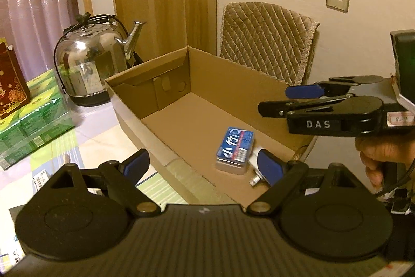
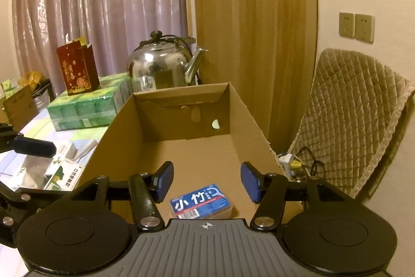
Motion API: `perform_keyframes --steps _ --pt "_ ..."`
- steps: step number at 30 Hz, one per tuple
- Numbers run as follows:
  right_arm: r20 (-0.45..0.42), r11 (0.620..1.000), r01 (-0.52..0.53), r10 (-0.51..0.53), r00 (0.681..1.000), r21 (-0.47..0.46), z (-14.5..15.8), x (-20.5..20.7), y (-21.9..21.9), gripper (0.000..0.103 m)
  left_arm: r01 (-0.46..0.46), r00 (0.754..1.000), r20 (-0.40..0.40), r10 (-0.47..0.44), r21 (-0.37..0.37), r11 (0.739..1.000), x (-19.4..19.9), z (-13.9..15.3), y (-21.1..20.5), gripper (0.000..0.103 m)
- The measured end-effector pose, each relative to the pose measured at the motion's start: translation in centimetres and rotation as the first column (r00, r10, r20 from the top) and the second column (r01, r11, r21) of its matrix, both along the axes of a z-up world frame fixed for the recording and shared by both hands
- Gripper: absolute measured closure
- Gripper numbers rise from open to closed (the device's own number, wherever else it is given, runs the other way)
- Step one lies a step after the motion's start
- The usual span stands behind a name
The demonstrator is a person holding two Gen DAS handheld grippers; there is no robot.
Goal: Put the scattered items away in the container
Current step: 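Open the left tool dropping the floss box while the right tool releases the plug into the box, then return both tools to the remaining items on the table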
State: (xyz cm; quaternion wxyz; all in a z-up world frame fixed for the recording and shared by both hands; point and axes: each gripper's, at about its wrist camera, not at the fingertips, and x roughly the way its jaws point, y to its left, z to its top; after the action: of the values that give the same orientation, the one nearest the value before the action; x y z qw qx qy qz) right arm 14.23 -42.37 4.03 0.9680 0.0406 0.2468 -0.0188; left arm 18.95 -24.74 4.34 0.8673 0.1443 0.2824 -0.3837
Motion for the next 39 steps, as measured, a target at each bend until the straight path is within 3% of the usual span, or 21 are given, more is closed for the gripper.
perform_keyframes --steps 2,5,6,14,20,30,39 --pt "0.002 1.000 -0.001 0.001 1.000 -0.004 0.2 -0.3 0.1 0.045 -0.010 1.000 0.001 0.010 -0.002 1.000 -0.2 0.1 0.4 0.015" --pt "0.030 1.000 0.008 -0.007 1.000 -0.016 0.5 -1.1 0.4 0.005 -0.034 0.999 0.004 0.034 -0.009 0.999 -0.7 0.3 1.4 0.015" --pt "0.040 1.000 0.009 -0.008 0.999 -0.020 0.7 -1.5 0.5 0.002 -0.043 0.999 0.003 0.043 -0.012 0.999 -0.9 0.4 1.8 0.015" --pt "0.049 0.999 -0.027 0.028 0.998 -0.018 1.8 -3.9 2.9 0.002 -0.145 0.989 -0.006 0.144 -0.038 0.989 -3.3 1.0 6.4 0.009" --pt "0.058 0.995 -0.100 0.100 0.993 -0.012 2.7 -6.3 6.7 0.002 -0.247 0.969 -0.015 0.247 -0.002 0.969 -6.0 0.2 11.9 0.004" --pt "0.020 0.960 -0.281 0.281 0.960 -0.005 2.1 -9.5 15.1 0.002 -0.443 0.894 -0.039 0.447 0.081 0.893 -11.2 -3.0 21.8 0.001" --pt "-0.069 0.923 -0.385 0.385 0.921 0.006 -0.5 -8.9 20.8 0.002 -0.527 0.844 -0.057 0.534 0.100 0.844 -12.4 -3.9 27.3 0.001"
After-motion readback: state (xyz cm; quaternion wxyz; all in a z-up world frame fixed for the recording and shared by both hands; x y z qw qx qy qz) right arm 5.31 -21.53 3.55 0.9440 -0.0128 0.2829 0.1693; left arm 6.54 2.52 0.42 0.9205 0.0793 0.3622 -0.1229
